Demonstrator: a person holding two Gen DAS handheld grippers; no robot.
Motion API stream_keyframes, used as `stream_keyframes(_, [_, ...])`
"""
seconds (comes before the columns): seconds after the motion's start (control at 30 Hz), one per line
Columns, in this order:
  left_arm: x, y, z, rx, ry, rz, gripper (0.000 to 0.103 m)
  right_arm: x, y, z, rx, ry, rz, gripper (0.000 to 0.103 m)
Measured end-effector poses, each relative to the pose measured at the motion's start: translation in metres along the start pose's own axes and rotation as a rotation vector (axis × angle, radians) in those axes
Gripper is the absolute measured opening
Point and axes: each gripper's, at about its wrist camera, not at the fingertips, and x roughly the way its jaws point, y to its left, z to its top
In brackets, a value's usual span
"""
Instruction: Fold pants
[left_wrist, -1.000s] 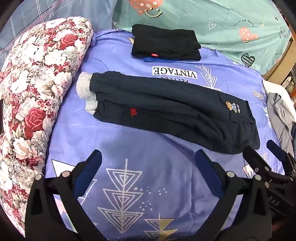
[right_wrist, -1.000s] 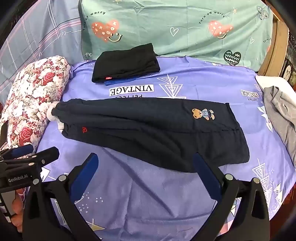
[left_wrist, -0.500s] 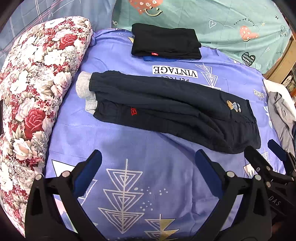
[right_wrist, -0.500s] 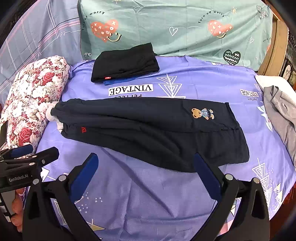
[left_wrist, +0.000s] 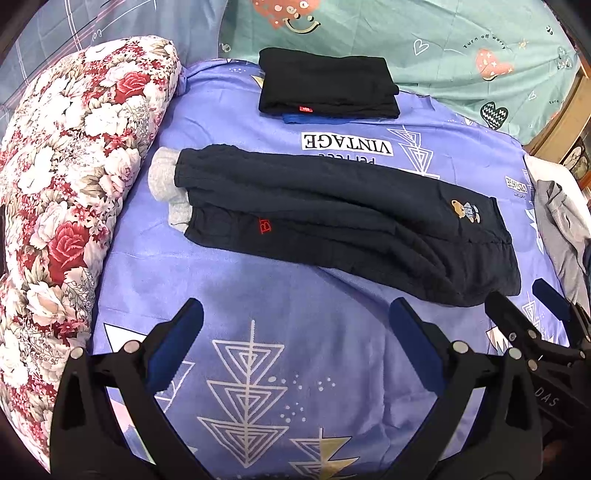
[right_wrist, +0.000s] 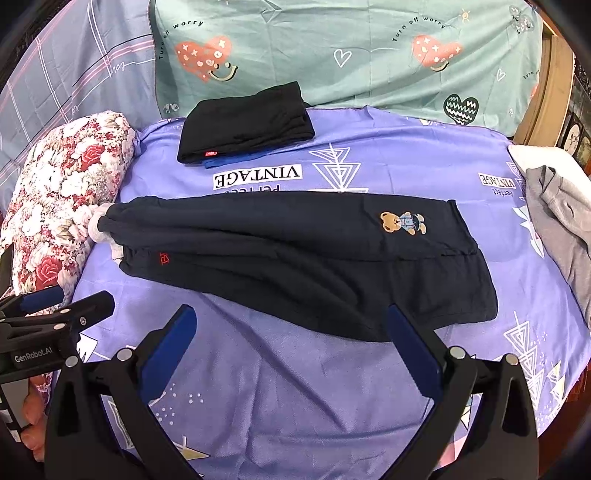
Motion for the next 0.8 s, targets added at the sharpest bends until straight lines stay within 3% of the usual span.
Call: stream_keyframes(0.8, [-0.0004,0.0045,-0.0022,-0.020,0.002,0.010,0.101,0.0025,-0.0005,-0.0013,-0.001,0.009,-0.002,0.102])
